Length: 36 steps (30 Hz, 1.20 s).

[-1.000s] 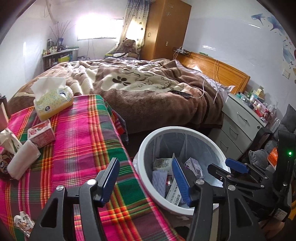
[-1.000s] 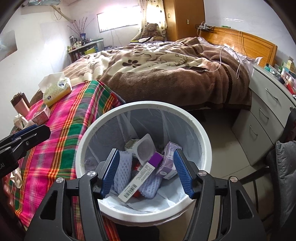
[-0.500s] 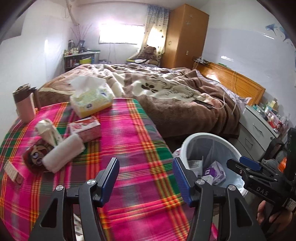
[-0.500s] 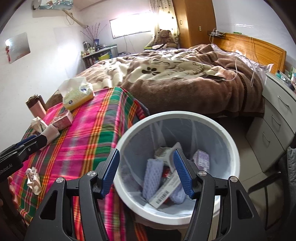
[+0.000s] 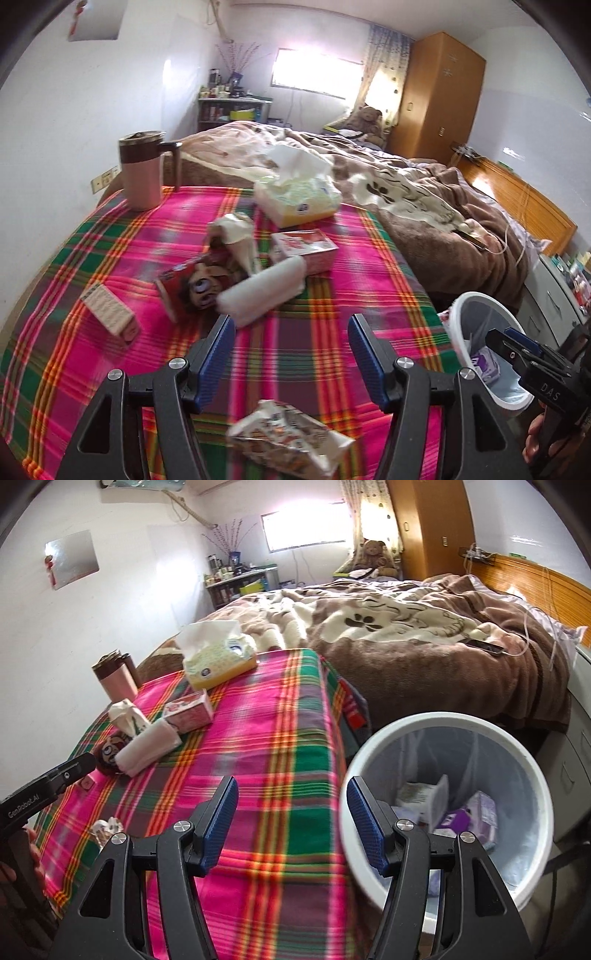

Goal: Collect trash
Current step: 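Withdraw both tools from the bin back over the plaid cloth, then grasp the white rolled cloth with the right gripper while the left gripper grasps the small white medicine box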

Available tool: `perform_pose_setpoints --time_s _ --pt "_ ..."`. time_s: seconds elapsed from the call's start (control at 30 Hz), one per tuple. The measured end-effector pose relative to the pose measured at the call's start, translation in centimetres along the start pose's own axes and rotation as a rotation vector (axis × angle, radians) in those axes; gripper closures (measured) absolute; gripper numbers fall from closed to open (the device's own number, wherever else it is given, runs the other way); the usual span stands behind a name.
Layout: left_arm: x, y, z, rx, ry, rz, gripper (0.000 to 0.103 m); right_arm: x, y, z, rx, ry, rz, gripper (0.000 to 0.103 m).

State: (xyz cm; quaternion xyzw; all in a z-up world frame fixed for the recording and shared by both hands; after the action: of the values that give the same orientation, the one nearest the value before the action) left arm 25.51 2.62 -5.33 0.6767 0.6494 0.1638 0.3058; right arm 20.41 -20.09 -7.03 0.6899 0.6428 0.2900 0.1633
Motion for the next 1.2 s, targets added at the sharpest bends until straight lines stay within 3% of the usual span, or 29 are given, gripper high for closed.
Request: perform_pose_setpoints --time_s 0.23,0.57,0.83,1.2 --pt "5.8 0.1 -0.7 -0.019 0.076 -0.072 0.040 4.4 0.9 1.7 0.025 0.065 -0.049 0.040" --pt "12.5 -0.2 0.0 0.016 0.129 -0.165 0.040 10.2 1.9 4.7 0.073 0.115 -0.098 0.040" --pt "15.7 0.2 1.4 0.039 0.154 -0.201 0.040 12.9 3.0 7.6 0.118 0.143 -0.086 0.040" --pt "18.3 1.2 4.3 0.102 0.120 -0.251 0.040 15.5 4.6 11.3 0.181 0.165 -0.043 0.039"
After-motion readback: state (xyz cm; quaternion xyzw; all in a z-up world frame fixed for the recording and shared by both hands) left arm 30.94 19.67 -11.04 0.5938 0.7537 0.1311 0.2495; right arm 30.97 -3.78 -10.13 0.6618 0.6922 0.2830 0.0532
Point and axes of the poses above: each gripper's, at about its wrist camera, not at the fingertips, and z roughly the way its jaws point, x to its left, y to its top, the point moved 9 cm from there along z, roughly the way its jaws point, and after that the axes turned 10 degrees about x, right-handed, at the moved point
